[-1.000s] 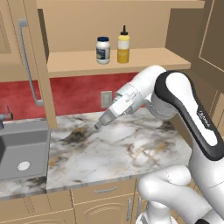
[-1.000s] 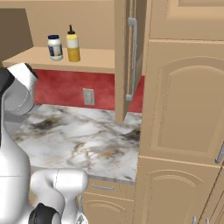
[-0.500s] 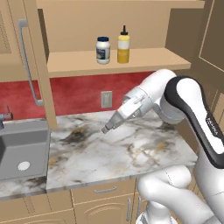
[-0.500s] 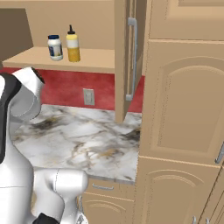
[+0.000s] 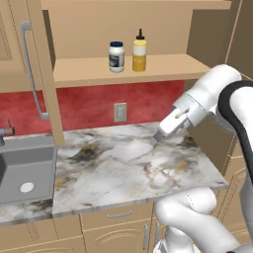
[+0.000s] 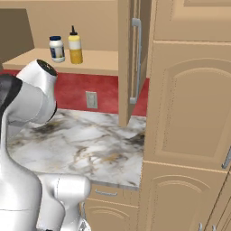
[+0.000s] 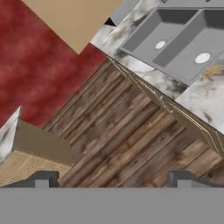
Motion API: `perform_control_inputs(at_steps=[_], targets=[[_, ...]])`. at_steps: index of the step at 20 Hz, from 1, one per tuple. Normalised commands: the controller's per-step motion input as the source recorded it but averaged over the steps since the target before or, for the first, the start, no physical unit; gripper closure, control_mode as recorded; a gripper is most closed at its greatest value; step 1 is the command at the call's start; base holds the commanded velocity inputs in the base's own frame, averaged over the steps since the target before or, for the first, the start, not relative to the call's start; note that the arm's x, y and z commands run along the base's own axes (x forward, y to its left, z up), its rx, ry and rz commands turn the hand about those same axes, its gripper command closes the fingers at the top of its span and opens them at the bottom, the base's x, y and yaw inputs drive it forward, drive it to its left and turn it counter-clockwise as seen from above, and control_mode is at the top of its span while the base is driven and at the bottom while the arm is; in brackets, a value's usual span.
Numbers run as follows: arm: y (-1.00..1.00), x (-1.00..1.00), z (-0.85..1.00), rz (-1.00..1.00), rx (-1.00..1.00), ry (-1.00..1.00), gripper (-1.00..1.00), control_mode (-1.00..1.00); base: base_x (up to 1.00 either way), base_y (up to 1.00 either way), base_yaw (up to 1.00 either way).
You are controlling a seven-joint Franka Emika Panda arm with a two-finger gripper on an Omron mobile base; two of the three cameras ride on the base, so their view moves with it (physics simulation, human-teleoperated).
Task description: Move the mayonnaise and mustard from the cabinet to the dining counter.
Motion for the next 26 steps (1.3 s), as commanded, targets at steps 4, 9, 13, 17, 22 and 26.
perform_control_inputs(at_steps=[4,9,13,17,22,26], targets=[[-0.41,0.11,0.0,-0.19,-0.12,-0.27,-1.0,-1.0,0.0,0.0,0.0],[-0.41,0.23,0.0,-0.27,-0.07,-0.17,-1.0,-1.0,0.0,0.0,0.0],[-0.38,0.24,0.0,-0.28,-0.07,-0.09,-1.0,-1.0,0.0,0.0,0.0],[-0.31,0.35,0.0,-0.3,-0.08,-0.01,-1.0,-1.0,0.0,0.0,0.0],[-0.17,0.38,0.0,-0.31,-0.1,0.0,-1.0,-1.0,0.0,0.0,0.0],[-0.01,0.35,0.0,-0.25,-0.12,0.0,-1.0,-1.0,0.0,0.0,0.0]])
